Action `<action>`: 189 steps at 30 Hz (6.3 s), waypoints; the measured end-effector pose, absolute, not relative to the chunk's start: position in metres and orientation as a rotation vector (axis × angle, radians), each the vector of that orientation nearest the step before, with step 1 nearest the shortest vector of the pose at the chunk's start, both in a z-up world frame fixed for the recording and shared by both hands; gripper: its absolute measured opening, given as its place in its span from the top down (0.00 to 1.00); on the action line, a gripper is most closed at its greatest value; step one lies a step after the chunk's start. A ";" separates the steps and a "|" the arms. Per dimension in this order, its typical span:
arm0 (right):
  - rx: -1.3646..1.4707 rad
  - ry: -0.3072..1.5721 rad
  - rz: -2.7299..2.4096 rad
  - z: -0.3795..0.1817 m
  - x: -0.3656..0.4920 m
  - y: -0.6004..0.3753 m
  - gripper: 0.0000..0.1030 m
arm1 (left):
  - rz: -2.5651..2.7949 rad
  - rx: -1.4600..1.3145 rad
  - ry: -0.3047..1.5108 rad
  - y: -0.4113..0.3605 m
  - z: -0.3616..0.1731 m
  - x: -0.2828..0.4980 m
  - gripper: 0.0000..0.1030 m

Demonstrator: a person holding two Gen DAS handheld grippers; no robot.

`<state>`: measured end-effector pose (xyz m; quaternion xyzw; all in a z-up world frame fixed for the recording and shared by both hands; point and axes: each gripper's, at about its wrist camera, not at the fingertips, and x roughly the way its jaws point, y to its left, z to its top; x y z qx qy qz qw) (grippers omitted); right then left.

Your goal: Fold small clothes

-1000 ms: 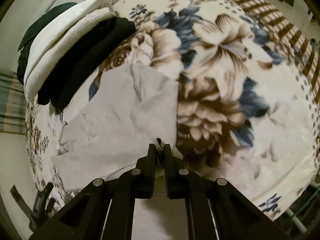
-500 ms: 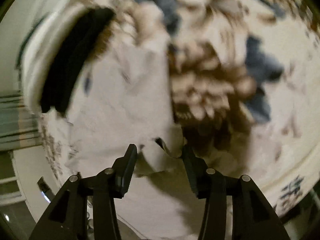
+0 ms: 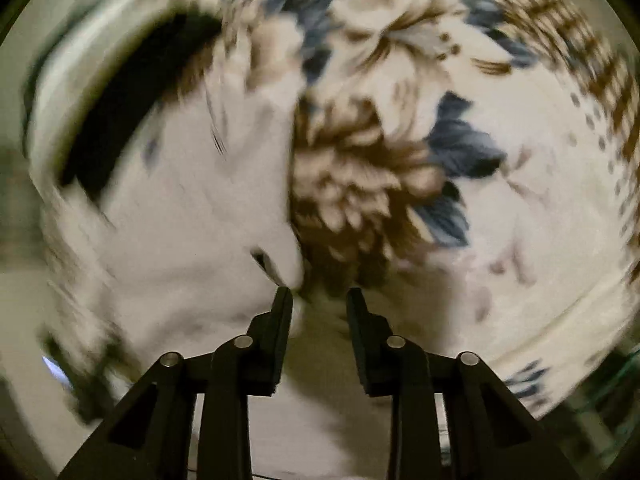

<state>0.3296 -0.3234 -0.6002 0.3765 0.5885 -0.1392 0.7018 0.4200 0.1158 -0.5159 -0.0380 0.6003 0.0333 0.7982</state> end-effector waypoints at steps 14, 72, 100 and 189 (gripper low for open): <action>0.623 1.547 -0.245 -0.637 0.344 -0.278 0.54 | 0.036 -0.040 1.274 0.103 -0.505 0.415 0.02; 0.554 1.283 -0.193 -0.588 0.351 -0.294 0.45 | -0.020 -0.184 1.324 0.155 -0.483 0.349 0.00; 0.789 1.581 0.047 -0.697 0.094 -0.242 0.94 | -0.089 -0.149 1.400 0.126 -0.526 0.144 0.94; 0.589 1.393 -0.139 -0.558 0.358 -0.302 0.35 | -0.183 -0.440 1.285 0.101 -0.456 0.344 0.20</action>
